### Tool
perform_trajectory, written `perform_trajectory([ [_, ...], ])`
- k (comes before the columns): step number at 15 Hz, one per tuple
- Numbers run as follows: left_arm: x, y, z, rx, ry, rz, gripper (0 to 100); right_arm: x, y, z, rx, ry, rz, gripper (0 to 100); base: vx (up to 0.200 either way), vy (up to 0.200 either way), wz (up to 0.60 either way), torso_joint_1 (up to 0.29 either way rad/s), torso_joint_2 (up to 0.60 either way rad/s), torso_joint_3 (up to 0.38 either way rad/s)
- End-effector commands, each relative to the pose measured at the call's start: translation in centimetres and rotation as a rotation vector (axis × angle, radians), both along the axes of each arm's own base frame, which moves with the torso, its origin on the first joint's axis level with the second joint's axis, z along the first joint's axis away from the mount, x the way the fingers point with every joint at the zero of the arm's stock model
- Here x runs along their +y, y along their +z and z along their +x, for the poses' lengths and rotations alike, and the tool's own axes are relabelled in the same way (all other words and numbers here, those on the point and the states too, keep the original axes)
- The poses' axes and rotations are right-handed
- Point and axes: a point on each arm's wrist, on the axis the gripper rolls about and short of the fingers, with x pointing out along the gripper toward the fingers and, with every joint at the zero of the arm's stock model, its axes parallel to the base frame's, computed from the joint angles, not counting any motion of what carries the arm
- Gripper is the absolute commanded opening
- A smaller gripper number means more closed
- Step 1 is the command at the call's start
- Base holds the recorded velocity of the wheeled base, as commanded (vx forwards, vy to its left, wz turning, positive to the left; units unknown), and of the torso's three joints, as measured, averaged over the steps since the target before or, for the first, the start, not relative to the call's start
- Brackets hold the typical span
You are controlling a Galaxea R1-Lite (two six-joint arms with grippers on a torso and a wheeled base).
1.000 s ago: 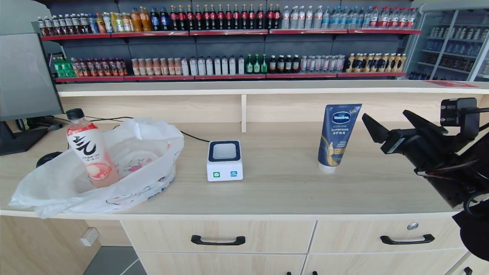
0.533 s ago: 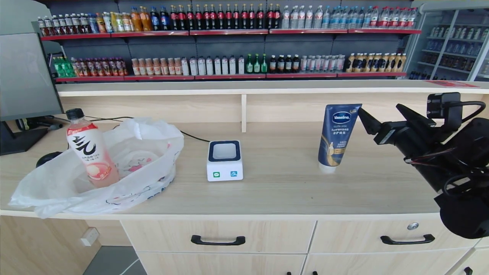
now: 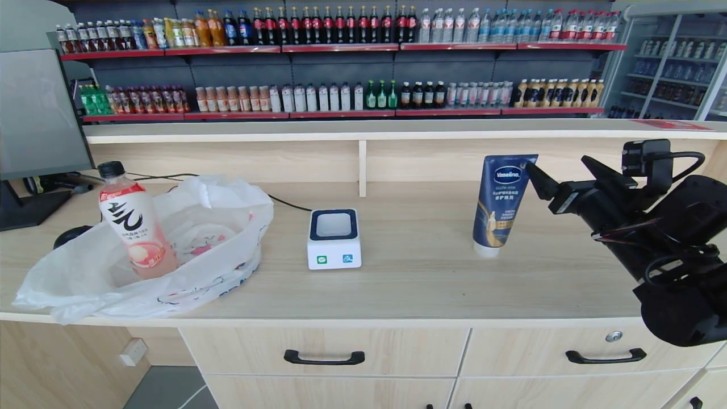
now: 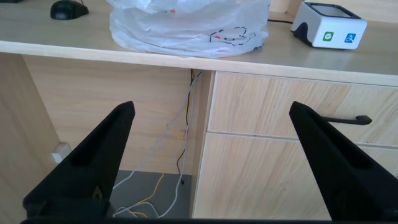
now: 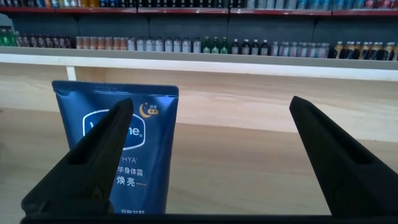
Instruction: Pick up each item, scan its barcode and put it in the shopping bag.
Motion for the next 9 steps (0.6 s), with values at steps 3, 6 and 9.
perform_trajectory([
  [3,0.00,0.00,0.00,0.000,0.002,-0.001,100,0.04,-0.24,0.04,0.006,0.018,-0.014,100,0.000,0.000,0.00,0.000,0.00,0.000],
  [6,0.00,0.00,0.00,0.000,0.002,-0.001,100,0.05,-0.49,0.06,0.015,0.023,-0.016,100,0.000,0.000,0.00,0.000,0.00,0.000],
  [9,0.00,0.00,0.00,0.000,0.002,-0.001,100,-0.08,-1.00,0.33,0.030,0.018,-0.017,100,0.000,0.000,0.00,0.000,0.00,0.000],
])
